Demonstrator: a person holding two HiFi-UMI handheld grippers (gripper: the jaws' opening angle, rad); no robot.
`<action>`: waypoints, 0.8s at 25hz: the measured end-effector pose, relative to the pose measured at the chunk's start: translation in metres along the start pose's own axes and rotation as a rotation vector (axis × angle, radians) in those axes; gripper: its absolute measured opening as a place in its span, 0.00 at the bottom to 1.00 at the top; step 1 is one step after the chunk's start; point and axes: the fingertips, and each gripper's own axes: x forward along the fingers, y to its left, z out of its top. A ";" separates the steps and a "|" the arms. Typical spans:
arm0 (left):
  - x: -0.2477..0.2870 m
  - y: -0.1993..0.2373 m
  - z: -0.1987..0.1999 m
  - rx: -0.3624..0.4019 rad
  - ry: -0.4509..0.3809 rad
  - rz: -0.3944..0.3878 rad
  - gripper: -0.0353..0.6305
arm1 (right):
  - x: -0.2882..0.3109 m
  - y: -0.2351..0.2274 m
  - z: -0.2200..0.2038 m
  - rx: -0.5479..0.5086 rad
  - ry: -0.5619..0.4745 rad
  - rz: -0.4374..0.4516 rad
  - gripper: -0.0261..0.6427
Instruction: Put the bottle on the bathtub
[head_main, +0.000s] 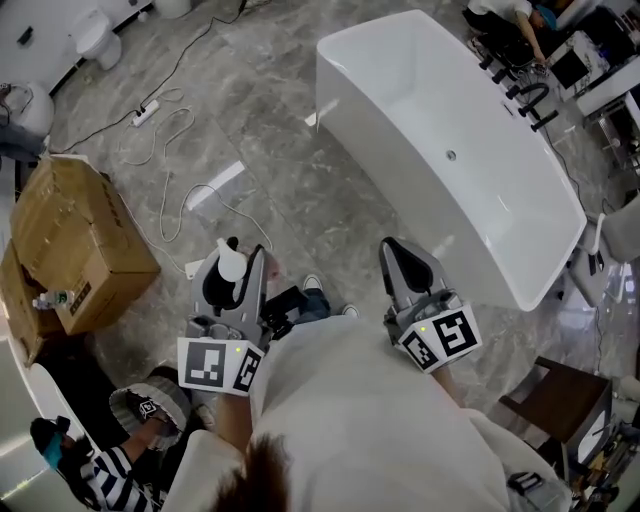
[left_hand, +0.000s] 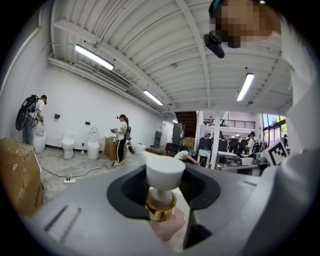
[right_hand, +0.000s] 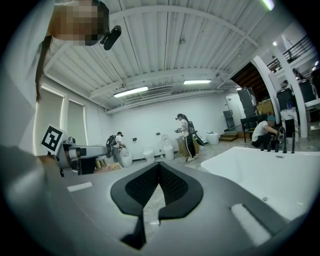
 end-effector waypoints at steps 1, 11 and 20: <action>0.003 0.005 0.001 -0.001 -0.001 -0.002 0.36 | 0.004 0.001 0.000 -0.001 0.000 -0.003 0.04; 0.020 0.029 0.002 -0.024 -0.001 -0.044 0.36 | 0.020 0.003 -0.002 0.002 0.019 -0.065 0.04; 0.036 0.028 -0.008 -0.044 0.035 -0.052 0.36 | 0.023 -0.014 -0.009 0.021 0.045 -0.100 0.04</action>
